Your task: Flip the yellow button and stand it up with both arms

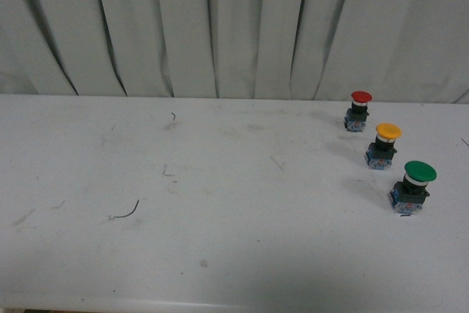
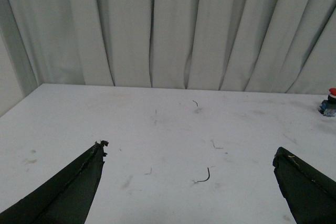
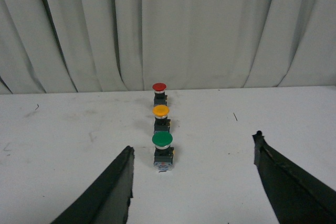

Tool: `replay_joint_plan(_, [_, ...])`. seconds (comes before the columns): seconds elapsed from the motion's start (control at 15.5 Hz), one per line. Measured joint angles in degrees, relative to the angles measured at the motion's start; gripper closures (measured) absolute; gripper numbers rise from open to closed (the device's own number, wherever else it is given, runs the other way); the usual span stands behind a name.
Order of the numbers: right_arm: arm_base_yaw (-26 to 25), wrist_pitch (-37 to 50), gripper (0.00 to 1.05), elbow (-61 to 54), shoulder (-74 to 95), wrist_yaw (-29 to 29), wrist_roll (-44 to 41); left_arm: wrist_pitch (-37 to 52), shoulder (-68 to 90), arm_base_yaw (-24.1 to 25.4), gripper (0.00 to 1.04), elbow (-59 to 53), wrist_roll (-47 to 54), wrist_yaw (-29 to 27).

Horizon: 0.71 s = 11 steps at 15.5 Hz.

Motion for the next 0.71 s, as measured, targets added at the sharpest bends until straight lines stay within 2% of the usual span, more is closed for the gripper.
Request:
replay_joint_plan(0.19, [0.0, 0.0, 0.05, 0.0, 0.0, 0.0, 0.0, 0.0, 0.0, 0.0, 0.07, 0.0, 0.0, 0.0])
replay_joint_plan(0.26, [0.0, 0.0, 0.07, 0.0, 0.0, 0.0, 0.0, 0.0, 0.0, 0.0, 0.07, 0.0, 0.0, 0.0])
replay_joint_plan(0.71, [0.0, 0.0, 0.07, 0.0, 0.0, 0.0, 0.0, 0.0, 0.0, 0.0, 0.07, 0.0, 0.0, 0.0])
